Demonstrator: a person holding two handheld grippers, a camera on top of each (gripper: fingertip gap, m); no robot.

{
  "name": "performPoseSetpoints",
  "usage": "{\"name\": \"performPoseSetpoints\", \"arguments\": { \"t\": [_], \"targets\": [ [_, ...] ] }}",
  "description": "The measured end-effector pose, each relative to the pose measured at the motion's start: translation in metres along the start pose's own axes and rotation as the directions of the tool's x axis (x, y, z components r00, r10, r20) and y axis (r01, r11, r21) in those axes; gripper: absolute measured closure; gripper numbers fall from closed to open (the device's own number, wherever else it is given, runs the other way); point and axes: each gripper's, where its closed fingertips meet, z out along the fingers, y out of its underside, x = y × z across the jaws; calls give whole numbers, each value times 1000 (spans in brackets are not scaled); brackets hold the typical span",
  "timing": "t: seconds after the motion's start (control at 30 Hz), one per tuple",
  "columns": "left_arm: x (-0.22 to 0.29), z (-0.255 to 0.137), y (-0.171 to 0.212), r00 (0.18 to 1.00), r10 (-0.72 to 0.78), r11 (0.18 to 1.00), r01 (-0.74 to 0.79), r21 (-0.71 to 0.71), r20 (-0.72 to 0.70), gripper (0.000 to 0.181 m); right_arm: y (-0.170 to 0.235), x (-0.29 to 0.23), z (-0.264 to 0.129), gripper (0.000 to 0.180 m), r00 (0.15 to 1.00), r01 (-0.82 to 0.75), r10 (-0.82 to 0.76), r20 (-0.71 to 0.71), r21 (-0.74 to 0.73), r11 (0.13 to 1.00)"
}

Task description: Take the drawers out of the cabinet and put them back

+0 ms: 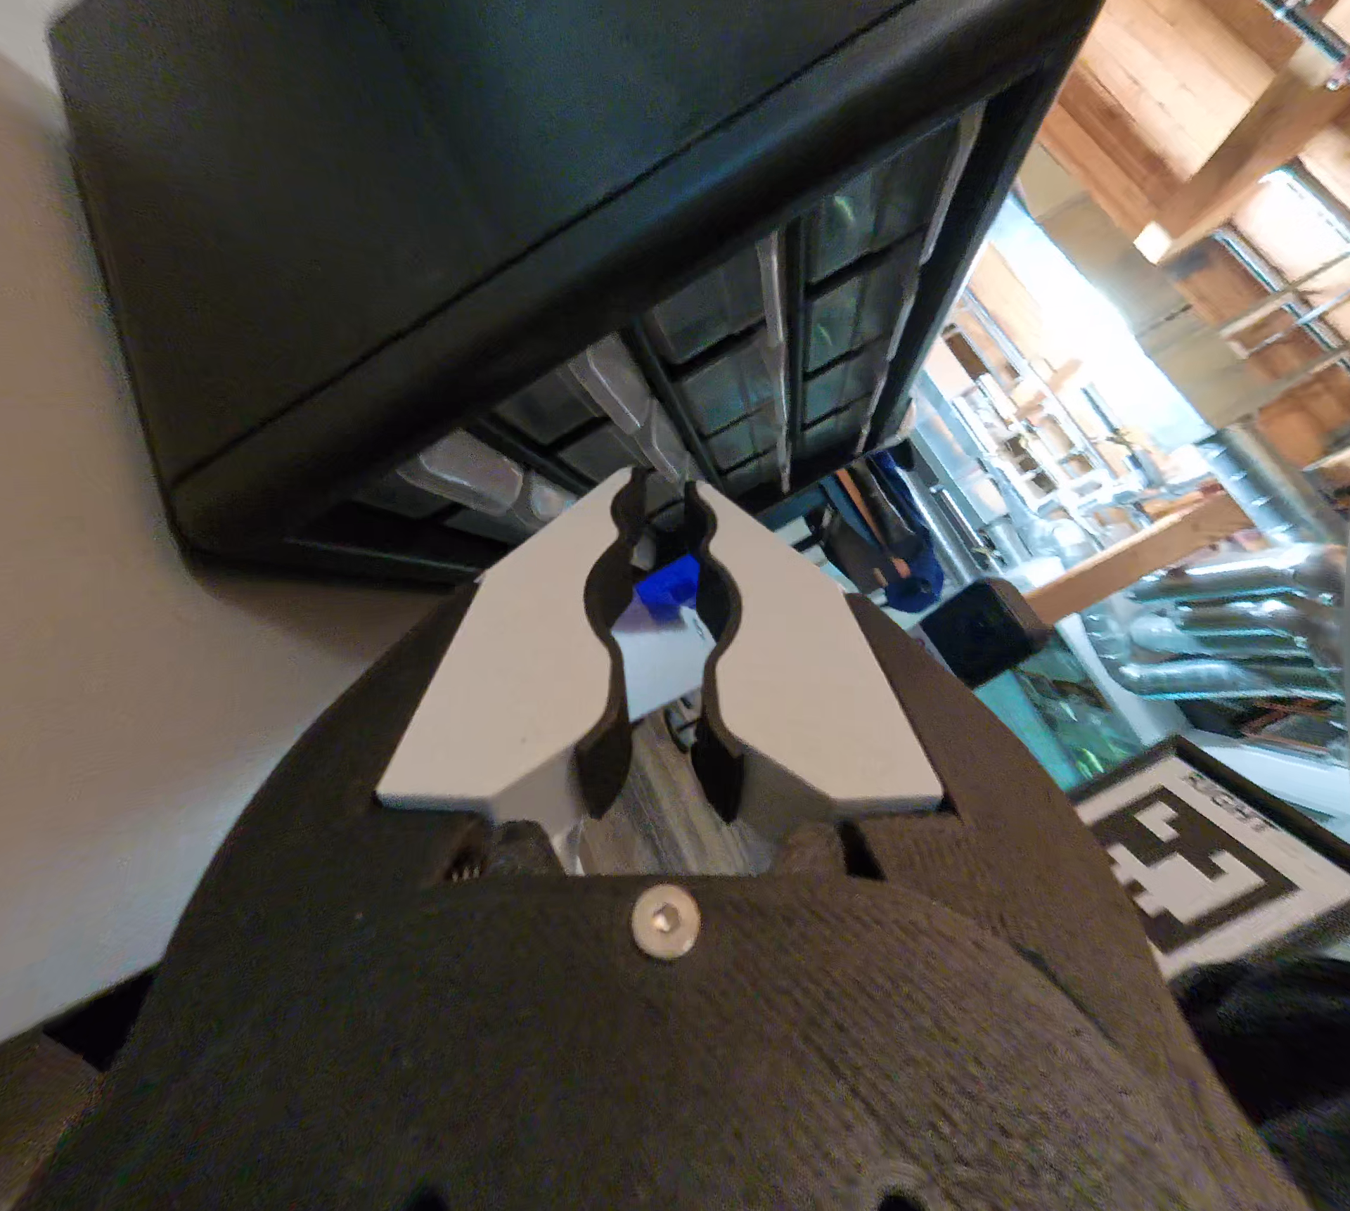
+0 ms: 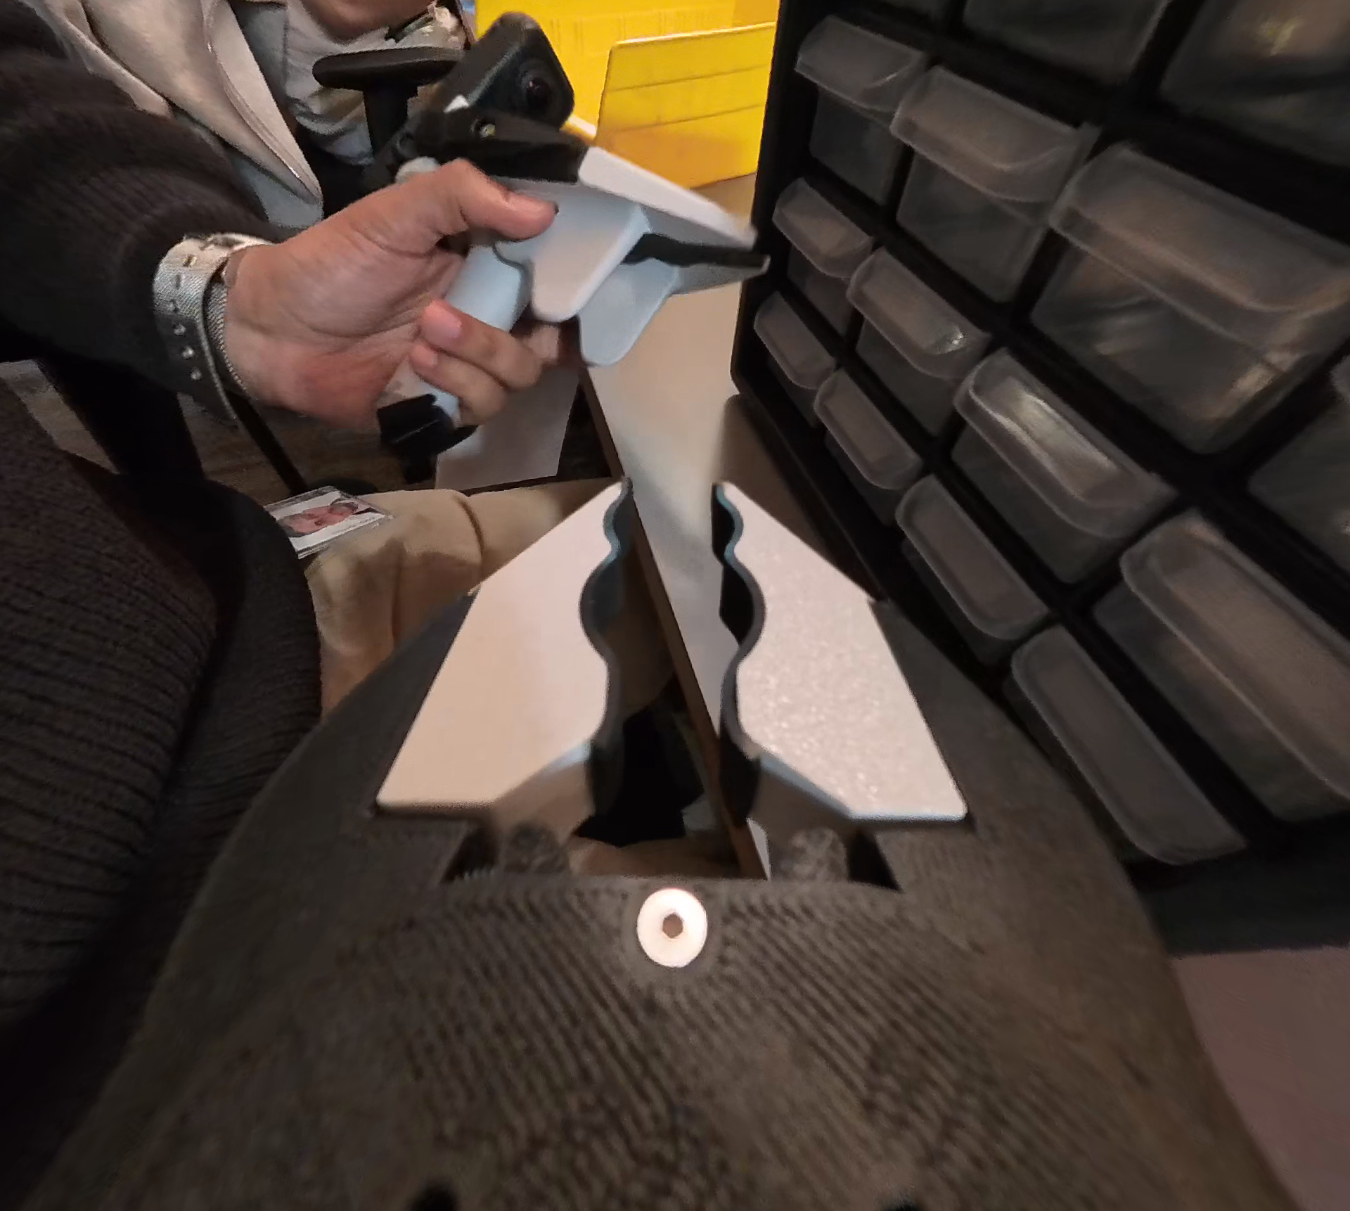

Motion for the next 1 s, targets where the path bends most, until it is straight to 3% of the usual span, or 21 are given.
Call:
{"name": "performPoseSetpoints", "arguments": {
  "t": [0.23, 0.5, 0.6, 0.8, 0.93, 1.0],
  "targets": [
    [-21, 3, 1, 998, -13, 1000, 12, 9, 67, 167, 17, 1, 9, 166, 1000, 8, -7, 12, -64, 998],
    [-13, 20, -4, 999, -43, 998, 43, 34, 0, 160, 17, 2, 23, 180, 999, -10, 11, 51, -27, 1000],
    [-13, 20, -9, 999, -50, 995, 50, 83, -2, 159, 12, 10, 31, 180, 999, -28, 28, 42, -4, 1000],
    [-14, 12, -20, 999, -30, 976, 23, 217, 25, 162, -18, 36, 36, 179, 992, 21, -10, -126, 83, 996],
    [-10, 13, -18, 999, -53, 961, 53, 270, -7, 161, -39, 30, 49, 175, 994, -67, 81, -69, 183, 981],
    [-10, 14, -14, 995, -92, 963, 96, 252, -30, 158, -38, 18, 50, 170, 997, -75, 79, -18, 162, 984]
  ]
}}
